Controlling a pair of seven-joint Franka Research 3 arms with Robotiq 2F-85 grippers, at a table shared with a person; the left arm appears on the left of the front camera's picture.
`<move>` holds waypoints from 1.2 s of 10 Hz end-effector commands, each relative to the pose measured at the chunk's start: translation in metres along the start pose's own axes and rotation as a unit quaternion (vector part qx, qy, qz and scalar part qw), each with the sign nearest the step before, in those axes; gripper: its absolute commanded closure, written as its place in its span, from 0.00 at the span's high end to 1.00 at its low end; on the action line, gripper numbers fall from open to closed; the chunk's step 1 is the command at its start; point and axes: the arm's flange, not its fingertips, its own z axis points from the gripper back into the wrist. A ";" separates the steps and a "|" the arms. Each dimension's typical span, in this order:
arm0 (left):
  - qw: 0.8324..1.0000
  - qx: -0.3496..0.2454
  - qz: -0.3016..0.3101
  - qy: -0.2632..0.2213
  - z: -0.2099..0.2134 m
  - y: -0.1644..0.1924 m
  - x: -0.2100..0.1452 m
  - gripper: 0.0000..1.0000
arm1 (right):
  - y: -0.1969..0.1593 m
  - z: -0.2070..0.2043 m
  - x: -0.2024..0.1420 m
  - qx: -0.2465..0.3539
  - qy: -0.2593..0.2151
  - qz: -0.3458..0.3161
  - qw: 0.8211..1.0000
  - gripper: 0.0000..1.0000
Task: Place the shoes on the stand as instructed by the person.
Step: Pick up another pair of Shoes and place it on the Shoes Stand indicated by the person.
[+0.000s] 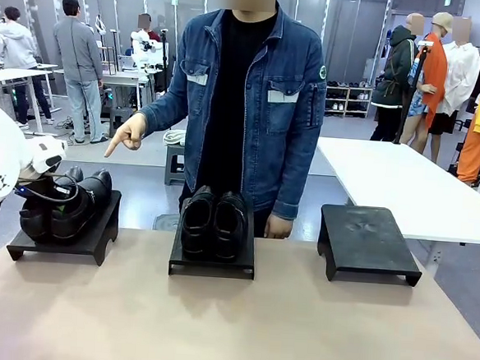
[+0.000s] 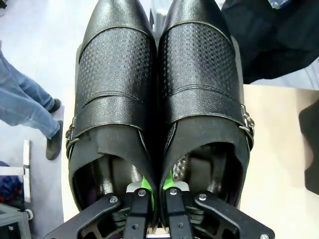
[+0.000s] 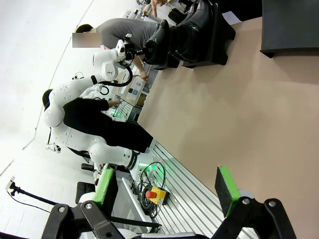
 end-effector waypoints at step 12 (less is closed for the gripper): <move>0.999 -0.022 -0.038 0.004 0.039 0.007 -0.004 1.00 | 0.001 0.002 -0.001 0.004 -0.001 0.009 1.000 1.00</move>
